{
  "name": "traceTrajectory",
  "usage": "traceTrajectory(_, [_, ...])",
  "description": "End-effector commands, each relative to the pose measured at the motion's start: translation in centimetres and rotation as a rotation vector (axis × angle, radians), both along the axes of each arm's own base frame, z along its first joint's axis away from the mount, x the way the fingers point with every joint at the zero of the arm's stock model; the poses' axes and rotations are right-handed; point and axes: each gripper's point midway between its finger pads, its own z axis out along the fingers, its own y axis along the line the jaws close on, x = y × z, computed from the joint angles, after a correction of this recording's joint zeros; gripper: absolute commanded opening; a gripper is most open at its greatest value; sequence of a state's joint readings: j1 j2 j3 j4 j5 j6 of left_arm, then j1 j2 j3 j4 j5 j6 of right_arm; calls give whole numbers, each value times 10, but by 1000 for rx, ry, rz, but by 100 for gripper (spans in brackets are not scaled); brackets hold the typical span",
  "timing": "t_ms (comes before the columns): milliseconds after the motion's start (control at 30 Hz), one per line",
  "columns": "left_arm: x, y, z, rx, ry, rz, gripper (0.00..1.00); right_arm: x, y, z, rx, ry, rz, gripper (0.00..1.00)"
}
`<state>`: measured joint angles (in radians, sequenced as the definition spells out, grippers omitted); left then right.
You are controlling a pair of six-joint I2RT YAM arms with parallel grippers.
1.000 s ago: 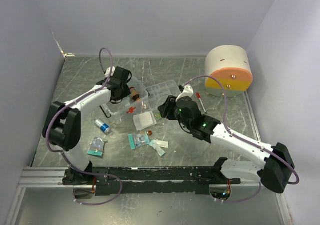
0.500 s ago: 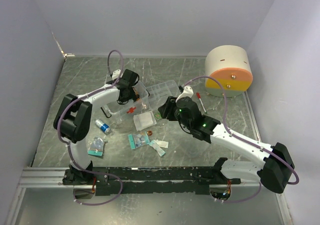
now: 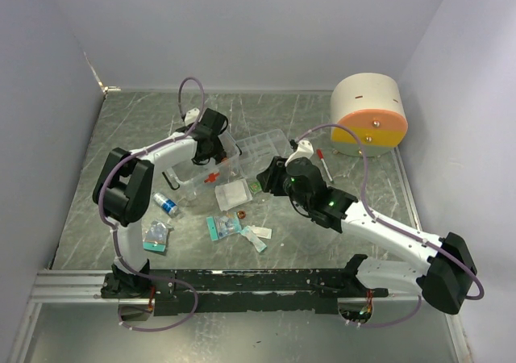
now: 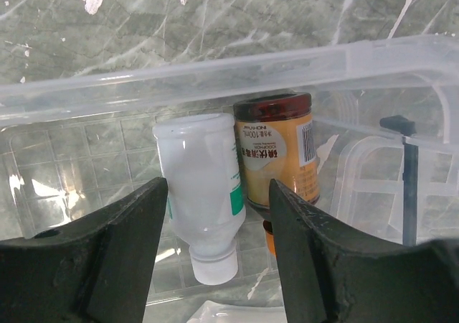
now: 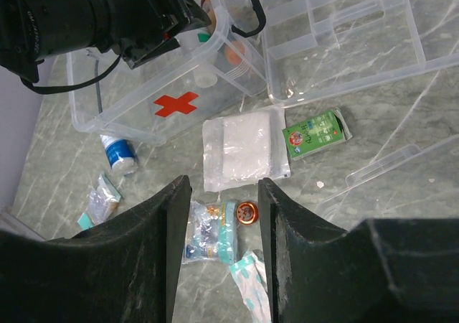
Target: Organize the medicine kit
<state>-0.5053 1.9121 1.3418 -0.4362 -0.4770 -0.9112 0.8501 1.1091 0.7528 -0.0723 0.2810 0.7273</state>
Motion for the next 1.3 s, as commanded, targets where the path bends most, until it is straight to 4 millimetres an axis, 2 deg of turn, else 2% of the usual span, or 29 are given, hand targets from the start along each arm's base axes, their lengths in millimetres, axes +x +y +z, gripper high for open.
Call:
traceTrajectory(0, [7, 1, 11, 32, -28, -17, 67, 2, -4, 5, 16, -20, -19, 42])
traceTrajectory(200, [-3, 8, 13, 60, -28, -51, 61, 3, -2, 5, 19, -22, -13, 41])
traceTrajectory(367, [-9, 7, 2, 60, -6, -78, 46, 3, -1, 3, 14, -18, -6, 40])
traceTrajectory(467, [-6, 8, -4, 70, 1, -80, 42, 4, 0, 4, 9, -21, -5, 40])
traceTrajectory(600, [4, 0, -2, 61, -29, -117, 38, 6, -3, 4, -4, -24, -14, 40])
traceTrajectory(767, [11, -12, 0, 31, -50, -167, 39, 7, -7, 2, -10, -24, -30, 40])
traceTrajectory(933, [12, -8, 11, 27, -71, -145, 43, 6, -8, 2, -15, -21, -37, 40])
traceTrajectory(1100, [11, 8, 44, 94, -112, -125, 58, 7, -12, 5, -16, -24, -53, 41])
traceTrajectory(1267, [6, 7, 85, 78, -173, -179, 69, 8, -13, 3, -24, -13, -65, 42])
